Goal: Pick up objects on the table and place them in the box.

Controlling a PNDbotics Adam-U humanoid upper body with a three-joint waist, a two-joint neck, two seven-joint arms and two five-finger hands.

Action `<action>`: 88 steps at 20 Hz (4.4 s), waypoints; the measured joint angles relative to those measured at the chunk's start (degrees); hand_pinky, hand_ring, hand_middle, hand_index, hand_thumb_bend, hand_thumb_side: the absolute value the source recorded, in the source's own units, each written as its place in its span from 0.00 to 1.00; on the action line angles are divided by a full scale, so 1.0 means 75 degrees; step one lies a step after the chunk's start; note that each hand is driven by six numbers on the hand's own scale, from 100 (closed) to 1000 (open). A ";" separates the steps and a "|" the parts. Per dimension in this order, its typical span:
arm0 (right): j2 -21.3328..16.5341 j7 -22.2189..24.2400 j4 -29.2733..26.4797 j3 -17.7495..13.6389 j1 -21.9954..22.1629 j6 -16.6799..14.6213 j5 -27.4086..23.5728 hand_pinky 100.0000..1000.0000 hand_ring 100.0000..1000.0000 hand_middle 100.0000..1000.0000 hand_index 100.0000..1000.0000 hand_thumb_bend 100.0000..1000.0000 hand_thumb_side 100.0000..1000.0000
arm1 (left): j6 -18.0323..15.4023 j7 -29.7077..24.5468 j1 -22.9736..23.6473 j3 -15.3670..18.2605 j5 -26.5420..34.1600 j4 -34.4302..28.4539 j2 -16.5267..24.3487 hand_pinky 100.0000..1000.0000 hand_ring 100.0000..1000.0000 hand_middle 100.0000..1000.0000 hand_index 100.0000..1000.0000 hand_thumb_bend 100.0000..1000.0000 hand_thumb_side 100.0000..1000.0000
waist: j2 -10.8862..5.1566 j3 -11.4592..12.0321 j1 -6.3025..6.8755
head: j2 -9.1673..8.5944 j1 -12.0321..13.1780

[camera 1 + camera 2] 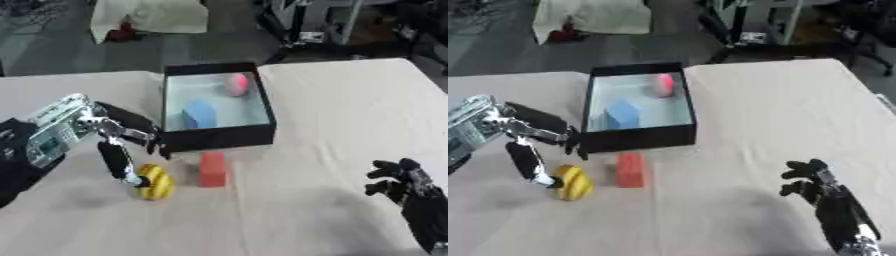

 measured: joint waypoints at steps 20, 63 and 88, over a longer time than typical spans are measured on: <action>-0.0002 0.0001 0.0000 0.0000 -0.0003 -0.0001 0.0000 0.72 0.46 0.56 0.74 0.00 1.00 | -0.0590 0.0590 0.0171 0.0167 -0.1080 0.0471 -0.0086 0.44 0.31 0.32 0.44 0.00 0.00 | 0.0000 0.0002 0.0000 | 0.0000 -0.0018; 0.0070 0.0101 0.0005 0.0093 -0.0067 0.0033 -0.0016 0.72 0.46 0.56 0.73 0.00 1.00 | 0.2728 0.2544 -0.2370 0.3317 -0.4839 0.4033 -0.3938 0.70 0.67 0.71 0.78 0.28 0.37 | -0.0059 -0.0145 -0.0005 | 0.0001 0.0143; 0.0068 0.0043 0.0007 0.0047 -0.0064 0.0026 -0.0018 0.72 0.46 0.56 0.73 0.00 1.00 | 0.0963 0.2856 -0.1687 0.1591 -0.5199 0.1547 -0.2029 0.77 0.74 0.78 0.87 0.40 0.59 | -0.0057 -0.0005 -0.0017 | 0.0001 -0.0091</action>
